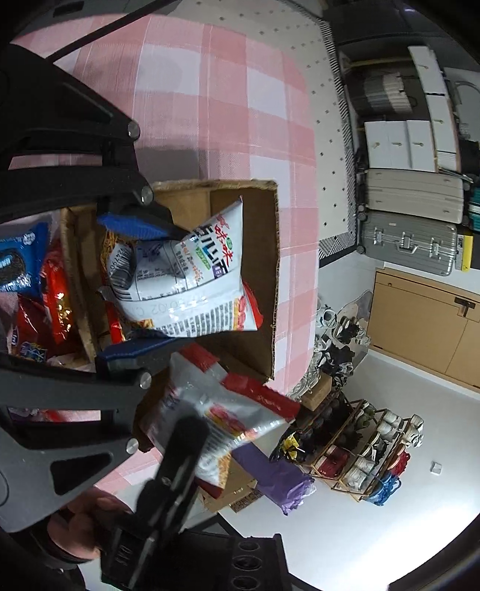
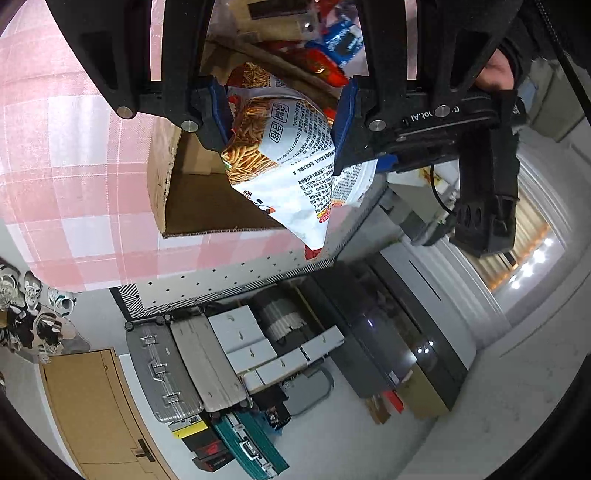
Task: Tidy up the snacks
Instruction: 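Open both grippers to drop the white bags into the box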
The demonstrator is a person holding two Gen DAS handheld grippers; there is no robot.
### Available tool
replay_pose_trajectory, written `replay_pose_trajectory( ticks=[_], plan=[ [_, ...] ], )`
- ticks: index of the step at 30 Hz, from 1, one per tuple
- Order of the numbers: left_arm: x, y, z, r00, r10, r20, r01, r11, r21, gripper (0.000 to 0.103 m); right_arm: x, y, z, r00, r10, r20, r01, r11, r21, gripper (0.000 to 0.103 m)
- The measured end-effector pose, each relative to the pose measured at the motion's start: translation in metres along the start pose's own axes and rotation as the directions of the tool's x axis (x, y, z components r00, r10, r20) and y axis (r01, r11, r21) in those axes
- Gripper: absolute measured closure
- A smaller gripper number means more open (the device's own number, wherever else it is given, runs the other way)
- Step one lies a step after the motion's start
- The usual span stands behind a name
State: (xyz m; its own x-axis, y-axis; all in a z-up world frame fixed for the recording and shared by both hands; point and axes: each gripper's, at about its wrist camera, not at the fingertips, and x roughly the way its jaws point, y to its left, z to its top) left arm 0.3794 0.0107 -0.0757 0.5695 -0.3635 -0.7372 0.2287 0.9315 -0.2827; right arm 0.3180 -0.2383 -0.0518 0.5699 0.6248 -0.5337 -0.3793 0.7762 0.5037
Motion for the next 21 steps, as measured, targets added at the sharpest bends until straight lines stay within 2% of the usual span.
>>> replay_pose_trajectory(
  ticks=[1,3,4,5,6,13,21],
  plan=[
    [0.007,0.002,-0.001,1.000,-0.001,-0.015,0.001,1.000,-0.013,0.045,0.005,-0.001,0.000,1.000,-0.007,-0.008,0.007,1.000,-0.006,0.052],
    [0.013,0.008,0.000,0.999,-0.018,-0.029,0.017,0.999,-0.030,0.037,0.010,-0.001,-0.001,0.999,-0.032,-0.021,0.031,0.999,-0.015,0.048],
    [0.013,0.010,-0.002,0.999,-0.024,-0.030,0.023,0.999,-0.031,0.036,0.010,0.000,-0.001,0.999,-0.043,-0.015,0.043,0.999,-0.025,0.039],
    [0.013,0.012,-0.002,1.000,-0.009,-0.021,0.008,1.000,-0.030,0.035,0.009,0.001,-0.001,0.998,-0.066,-0.001,0.066,0.997,-0.036,0.025],
    [0.011,0.012,-0.003,1.000,0.014,-0.007,-0.014,1.000,-0.027,0.031,0.006,0.000,0.000,0.997,-0.082,0.013,0.083,0.996,-0.035,0.022],
    [-0.022,0.007,-0.017,0.997,0.060,0.055,-0.059,0.998,-0.022,0.029,-0.034,0.008,0.000,0.992,-0.068,0.106,0.071,0.997,-0.026,0.022],
    [-0.084,-0.006,-0.059,0.990,0.094,0.108,-0.093,0.996,-0.017,0.024,-0.085,0.033,-0.017,0.983,-0.079,0.164,0.089,0.995,-0.051,0.021]
  ],
)
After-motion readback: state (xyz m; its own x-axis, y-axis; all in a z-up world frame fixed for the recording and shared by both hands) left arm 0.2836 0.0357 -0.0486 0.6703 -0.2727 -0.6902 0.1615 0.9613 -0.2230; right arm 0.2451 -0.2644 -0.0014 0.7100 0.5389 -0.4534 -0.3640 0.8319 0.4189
